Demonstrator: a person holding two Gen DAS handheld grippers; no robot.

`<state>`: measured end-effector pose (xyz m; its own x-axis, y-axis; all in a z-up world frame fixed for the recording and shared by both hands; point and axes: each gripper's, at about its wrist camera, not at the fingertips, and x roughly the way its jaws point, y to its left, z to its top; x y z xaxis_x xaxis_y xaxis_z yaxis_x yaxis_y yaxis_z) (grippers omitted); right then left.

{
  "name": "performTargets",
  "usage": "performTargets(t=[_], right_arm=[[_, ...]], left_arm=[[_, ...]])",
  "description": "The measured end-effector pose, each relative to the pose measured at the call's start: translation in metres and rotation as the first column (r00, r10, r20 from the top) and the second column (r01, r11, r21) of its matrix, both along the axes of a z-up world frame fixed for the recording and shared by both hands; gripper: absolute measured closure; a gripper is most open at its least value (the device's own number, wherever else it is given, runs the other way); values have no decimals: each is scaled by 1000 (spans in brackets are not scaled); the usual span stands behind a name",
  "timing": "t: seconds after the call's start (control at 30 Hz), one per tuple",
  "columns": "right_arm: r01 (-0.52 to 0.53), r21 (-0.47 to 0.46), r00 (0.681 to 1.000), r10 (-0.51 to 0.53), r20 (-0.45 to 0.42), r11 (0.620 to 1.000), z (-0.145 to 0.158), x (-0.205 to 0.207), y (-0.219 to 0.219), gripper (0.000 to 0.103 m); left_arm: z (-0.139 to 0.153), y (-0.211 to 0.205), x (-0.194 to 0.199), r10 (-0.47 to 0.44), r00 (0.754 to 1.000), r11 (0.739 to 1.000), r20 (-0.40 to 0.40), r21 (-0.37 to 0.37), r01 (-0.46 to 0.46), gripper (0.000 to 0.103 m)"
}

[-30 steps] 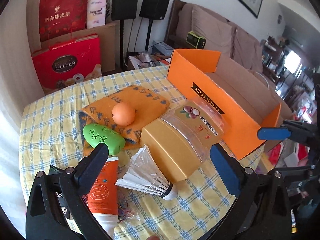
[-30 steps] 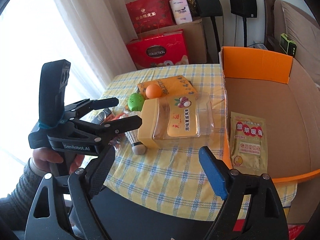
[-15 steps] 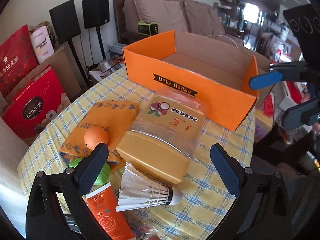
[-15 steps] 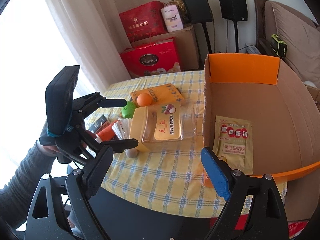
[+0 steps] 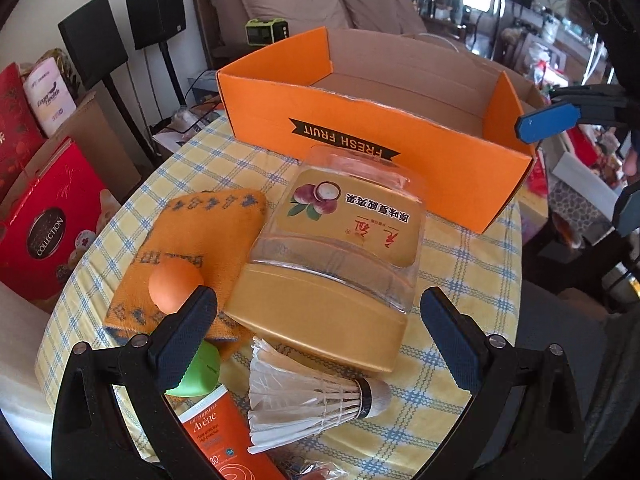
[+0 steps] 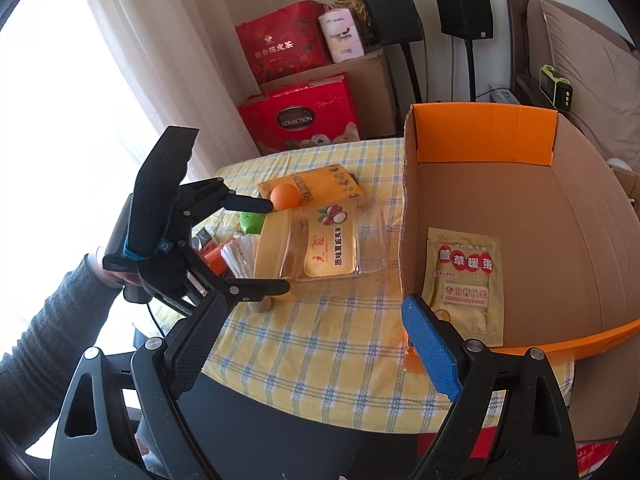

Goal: Organize objects
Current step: 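Move the right tool back to the clear plastic box with yellow lid, then close the right gripper around the clear plastic box and lift it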

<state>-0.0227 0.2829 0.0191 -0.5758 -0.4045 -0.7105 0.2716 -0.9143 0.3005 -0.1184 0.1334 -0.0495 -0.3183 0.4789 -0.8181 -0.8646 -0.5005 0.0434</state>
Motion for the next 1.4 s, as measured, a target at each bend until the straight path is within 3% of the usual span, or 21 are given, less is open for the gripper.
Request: performTargets(t=[0.3,0.57,0.83,0.97,1.1,1.4], right_arm=[[3,-3,1000,-3,6,1000,-2,-3,2,12],[12,-4,1000,-12,10,1000,-4,-4,3,12],[38,-39,999,-37,22,999,-5,-8,9,12],[47,-65,998,-45,35,997,-4,-10,12,12],[10,-10,1000,-10,14,1000,-4,-8,-1,12],[-24,-64,996,29,87,998,-25,-14,-24,17]], left_arm=[[-14,12,-2,-19,1000,998,-14,-62,18,1],[-15,11,6,-19,998,1000,-68,-24,17,6],[1,-3,14,45,997,994,-64,98,-39,7],[9,-12,18,84,996,988,-26,131,-80,7],[10,-23,17,148,988,977,34,147,-151,7],[13,-71,5,234,956,920,176,279,-276,7]])
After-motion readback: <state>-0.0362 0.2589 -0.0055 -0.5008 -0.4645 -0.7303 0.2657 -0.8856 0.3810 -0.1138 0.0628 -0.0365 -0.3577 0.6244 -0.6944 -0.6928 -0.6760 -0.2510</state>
